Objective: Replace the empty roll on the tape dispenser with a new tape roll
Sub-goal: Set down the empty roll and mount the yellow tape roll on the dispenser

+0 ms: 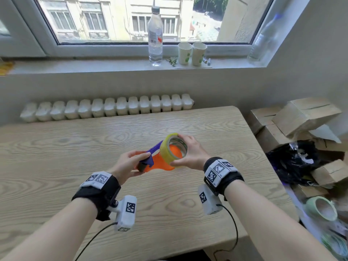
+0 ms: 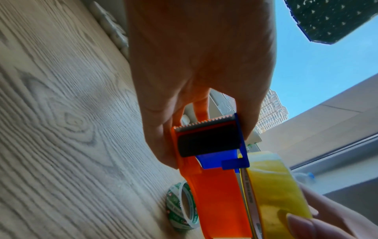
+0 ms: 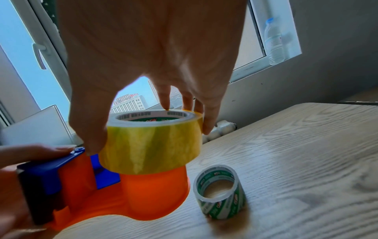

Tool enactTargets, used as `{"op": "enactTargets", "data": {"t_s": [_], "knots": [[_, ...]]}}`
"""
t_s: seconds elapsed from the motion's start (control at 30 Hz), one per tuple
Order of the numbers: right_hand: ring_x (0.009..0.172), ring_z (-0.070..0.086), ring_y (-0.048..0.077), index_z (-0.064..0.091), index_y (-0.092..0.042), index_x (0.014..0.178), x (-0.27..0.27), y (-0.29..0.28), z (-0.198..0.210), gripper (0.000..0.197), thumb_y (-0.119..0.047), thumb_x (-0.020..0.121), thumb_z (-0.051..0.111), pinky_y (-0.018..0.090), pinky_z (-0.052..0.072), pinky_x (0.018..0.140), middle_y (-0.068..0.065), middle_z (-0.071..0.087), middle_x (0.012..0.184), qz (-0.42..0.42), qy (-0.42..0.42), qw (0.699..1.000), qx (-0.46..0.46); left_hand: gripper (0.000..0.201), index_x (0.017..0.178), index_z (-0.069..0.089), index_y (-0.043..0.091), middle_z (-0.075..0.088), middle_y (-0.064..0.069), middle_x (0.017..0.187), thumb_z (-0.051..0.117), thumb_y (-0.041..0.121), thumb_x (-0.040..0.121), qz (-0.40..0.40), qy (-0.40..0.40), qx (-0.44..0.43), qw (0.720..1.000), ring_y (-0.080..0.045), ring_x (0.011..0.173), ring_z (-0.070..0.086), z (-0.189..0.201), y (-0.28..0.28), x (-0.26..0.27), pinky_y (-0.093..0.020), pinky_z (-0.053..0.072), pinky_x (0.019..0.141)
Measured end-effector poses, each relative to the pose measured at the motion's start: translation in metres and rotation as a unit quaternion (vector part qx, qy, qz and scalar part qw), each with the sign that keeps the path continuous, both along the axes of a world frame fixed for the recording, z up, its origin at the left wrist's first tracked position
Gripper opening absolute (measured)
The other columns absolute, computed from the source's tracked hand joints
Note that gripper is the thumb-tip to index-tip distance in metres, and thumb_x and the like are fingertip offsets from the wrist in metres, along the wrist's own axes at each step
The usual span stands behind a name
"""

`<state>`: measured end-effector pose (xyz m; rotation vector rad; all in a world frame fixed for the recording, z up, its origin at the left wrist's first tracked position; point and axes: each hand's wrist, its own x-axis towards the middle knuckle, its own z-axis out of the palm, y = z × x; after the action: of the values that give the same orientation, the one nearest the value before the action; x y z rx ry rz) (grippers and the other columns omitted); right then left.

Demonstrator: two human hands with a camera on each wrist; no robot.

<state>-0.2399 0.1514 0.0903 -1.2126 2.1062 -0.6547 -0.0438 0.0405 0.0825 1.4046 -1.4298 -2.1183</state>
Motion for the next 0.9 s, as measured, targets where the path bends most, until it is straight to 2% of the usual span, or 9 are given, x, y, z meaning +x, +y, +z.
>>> {"op": "enactTargets", "data": {"t_s": [0.13, 0.27, 0.37, 0.47, 0.6, 0.7, 0.83, 0.9], "knots": [[0.132, 0.032, 0.022, 0.03, -0.021, 0.144, 0.0, -0.007, 0.002, 0.108, -0.041, 0.053, 0.085, 0.03, 0.03, 0.109, 0.005, 0.038, 0.139, 0.019, 0.018, 1.0, -0.005, 0.009, 0.088, 0.067, 0.016, 0.064, -0.01, 0.085, 0.069, 0.021, 0.081, 0.025, -0.001, 0.005, 1.0, -0.026, 0.076, 0.058, 0.005, -0.006, -0.003, -0.03, 0.055, 0.063], [0.131, 0.031, 0.021, 0.03, -0.022, 0.144, 0.002, -0.011, 0.001, 0.107, -0.039, 0.053, 0.085, 0.028, 0.029, 0.105, 0.005, 0.037, 0.139, 0.023, 0.016, 1.0, -0.003, 0.014, 0.09, 0.067, 0.014, 0.066, -0.015, 0.09, 0.07, 0.022, 0.079, 0.018, -0.008, 0.005, 1.0, -0.03, 0.083, 0.06, 0.007, -0.008, -0.004, -0.034, 0.053, 0.072], [0.132, 0.03, 0.022, 0.028, -0.022, 0.144, 0.005, -0.014, -0.001, 0.109, -0.041, 0.053, 0.084, 0.034, 0.033, 0.109, 0.005, 0.036, 0.139, 0.031, 0.017, 0.999, 0.013, 0.012, 0.087, 0.068, 0.014, 0.065, -0.016, 0.092, 0.07, 0.023, 0.079, 0.018, -0.017, 0.002, 1.0, -0.031, 0.086, 0.059, 0.005, -0.008, -0.001, -0.033, 0.053, 0.068], [0.131, 0.03, 0.022, 0.029, -0.023, 0.144, 0.01, -0.016, -0.005, 0.106, -0.04, 0.054, 0.084, 0.036, 0.034, 0.108, 0.005, 0.035, 0.138, 0.04, 0.015, 0.999, 0.026, 0.014, 0.086, 0.07, 0.015, 0.067, -0.016, 0.093, 0.073, 0.025, 0.077, 0.025, -0.027, 0.002, 0.999, -0.03, 0.085, 0.062, 0.001, -0.008, 0.002, -0.032, 0.053, 0.064], [0.129, 0.03, 0.023, 0.029, -0.027, 0.142, 0.015, -0.017, -0.009, 0.104, -0.04, 0.054, 0.083, 0.039, 0.035, 0.108, 0.005, 0.035, 0.136, 0.046, 0.012, 0.998, 0.034, 0.018, 0.087, 0.072, 0.013, 0.067, -0.014, 0.093, 0.075, 0.025, 0.074, 0.032, -0.036, 0.002, 0.999, -0.028, 0.087, 0.062, -0.003, -0.008, 0.004, -0.036, 0.055, 0.073], [0.13, 0.028, 0.022, 0.027, -0.028, 0.142, 0.016, -0.015, -0.012, 0.106, -0.042, 0.054, 0.083, 0.042, 0.036, 0.109, 0.005, 0.034, 0.136, 0.05, 0.014, 0.998, 0.042, 0.02, 0.089, 0.072, 0.011, 0.068, -0.015, 0.091, 0.075, 0.024, 0.075, 0.022, -0.044, 0.0, 0.999, -0.026, 0.083, 0.064, -0.002, -0.007, 0.005, -0.037, 0.056, 0.073], [0.13, 0.03, 0.022, 0.028, -0.028, 0.142, 0.018, -0.016, -0.014, 0.106, -0.043, 0.053, 0.083, 0.038, 0.036, 0.108, 0.004, 0.034, 0.137, 0.038, 0.028, 0.998, 0.035, 0.02, 0.088, 0.072, 0.011, 0.07, -0.018, 0.093, 0.077, 0.023, 0.073, 0.009, -0.039, 0.006, 0.999, -0.028, 0.082, 0.065, 0.002, -0.007, 0.007, -0.036, 0.057, 0.069], [0.129, 0.032, 0.023, 0.031, -0.026, 0.141, 0.019, -0.016, -0.015, 0.105, -0.043, 0.052, 0.084, 0.035, 0.035, 0.108, 0.005, 0.036, 0.136, 0.015, 0.04, 0.999, 0.025, 0.016, 0.086, 0.073, 0.011, 0.07, -0.02, 0.092, 0.076, 0.021, 0.073, -0.001, -0.024, 0.013, 1.0, -0.029, 0.081, 0.064, 0.005, -0.007, 0.006, -0.035, 0.057, 0.071]]}}
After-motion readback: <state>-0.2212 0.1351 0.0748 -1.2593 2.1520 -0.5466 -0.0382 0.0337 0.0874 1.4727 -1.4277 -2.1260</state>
